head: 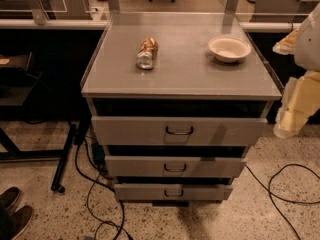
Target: Open middle drawer
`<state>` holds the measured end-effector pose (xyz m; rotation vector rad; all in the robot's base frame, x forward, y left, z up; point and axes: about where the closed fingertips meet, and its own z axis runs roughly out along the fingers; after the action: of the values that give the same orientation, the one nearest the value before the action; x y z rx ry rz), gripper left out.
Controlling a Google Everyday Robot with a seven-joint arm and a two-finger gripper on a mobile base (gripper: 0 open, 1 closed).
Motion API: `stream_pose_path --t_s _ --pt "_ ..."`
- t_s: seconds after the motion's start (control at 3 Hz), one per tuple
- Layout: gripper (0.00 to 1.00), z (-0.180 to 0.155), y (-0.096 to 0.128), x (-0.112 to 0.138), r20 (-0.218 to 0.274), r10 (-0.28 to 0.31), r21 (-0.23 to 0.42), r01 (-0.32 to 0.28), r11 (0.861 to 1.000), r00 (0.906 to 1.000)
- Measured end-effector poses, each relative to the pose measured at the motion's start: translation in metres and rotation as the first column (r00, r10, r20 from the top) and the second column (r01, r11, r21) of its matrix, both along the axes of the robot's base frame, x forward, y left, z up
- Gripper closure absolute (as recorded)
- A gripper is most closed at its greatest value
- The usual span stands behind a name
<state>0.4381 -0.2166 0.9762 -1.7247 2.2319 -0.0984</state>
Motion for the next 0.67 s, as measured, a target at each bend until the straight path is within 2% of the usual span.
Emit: stream_pose_path --t_s 0.33,0.67 --pt "0.00 0.000 0.000 0.000 0.006 -0.001 -0.001 0.001 1.000 1.0000" --pt "0.00 -0.007 0.006 -0.012 0.041 0.025 -0.001 -0.025 1.000 0.9989"
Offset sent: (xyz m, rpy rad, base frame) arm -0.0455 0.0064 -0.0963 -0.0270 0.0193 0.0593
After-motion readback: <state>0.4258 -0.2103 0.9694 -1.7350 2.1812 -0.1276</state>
